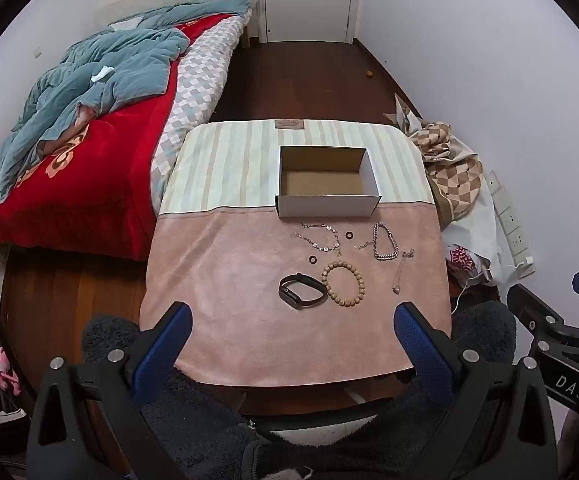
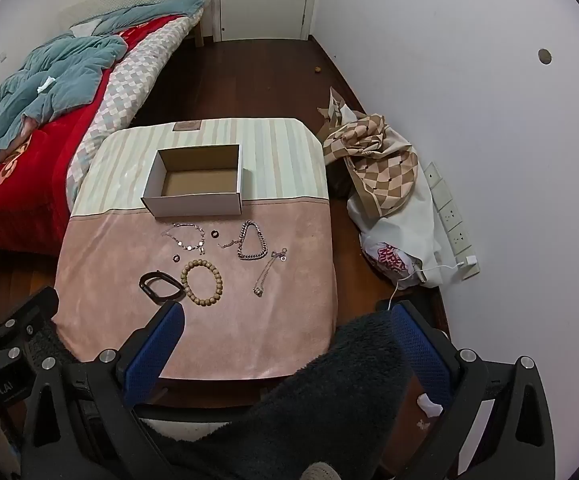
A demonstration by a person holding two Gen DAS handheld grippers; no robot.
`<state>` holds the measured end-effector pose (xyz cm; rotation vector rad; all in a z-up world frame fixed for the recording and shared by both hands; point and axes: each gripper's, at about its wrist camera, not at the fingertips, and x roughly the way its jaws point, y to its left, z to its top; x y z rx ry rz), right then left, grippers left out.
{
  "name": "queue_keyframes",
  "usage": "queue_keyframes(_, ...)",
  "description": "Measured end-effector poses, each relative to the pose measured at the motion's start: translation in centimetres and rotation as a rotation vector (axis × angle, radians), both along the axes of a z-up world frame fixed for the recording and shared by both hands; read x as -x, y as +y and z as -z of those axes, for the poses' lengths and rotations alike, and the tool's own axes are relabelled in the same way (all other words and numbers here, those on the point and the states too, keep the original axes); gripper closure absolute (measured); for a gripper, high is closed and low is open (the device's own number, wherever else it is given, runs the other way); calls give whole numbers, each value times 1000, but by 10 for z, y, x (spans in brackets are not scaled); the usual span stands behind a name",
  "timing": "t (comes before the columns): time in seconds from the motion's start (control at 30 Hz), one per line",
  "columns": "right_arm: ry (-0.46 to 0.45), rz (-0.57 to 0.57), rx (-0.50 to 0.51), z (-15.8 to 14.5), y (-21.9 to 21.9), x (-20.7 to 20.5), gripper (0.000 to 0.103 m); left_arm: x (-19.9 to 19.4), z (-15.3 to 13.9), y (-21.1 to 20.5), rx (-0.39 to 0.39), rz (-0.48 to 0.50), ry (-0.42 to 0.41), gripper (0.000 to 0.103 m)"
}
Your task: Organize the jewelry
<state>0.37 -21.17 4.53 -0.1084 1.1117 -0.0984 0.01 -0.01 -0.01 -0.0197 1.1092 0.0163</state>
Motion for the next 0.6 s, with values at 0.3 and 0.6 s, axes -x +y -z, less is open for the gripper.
queue_keyframes(0.3, 2, -2, -4, 0, 1, 0, 0, 4, 4, -1, 7, -4, 1, 0)
queue_keyframes(0.6, 3, 0, -2, 0, 1, 1, 0, 2, 3, 0, 10, -2, 4, 0)
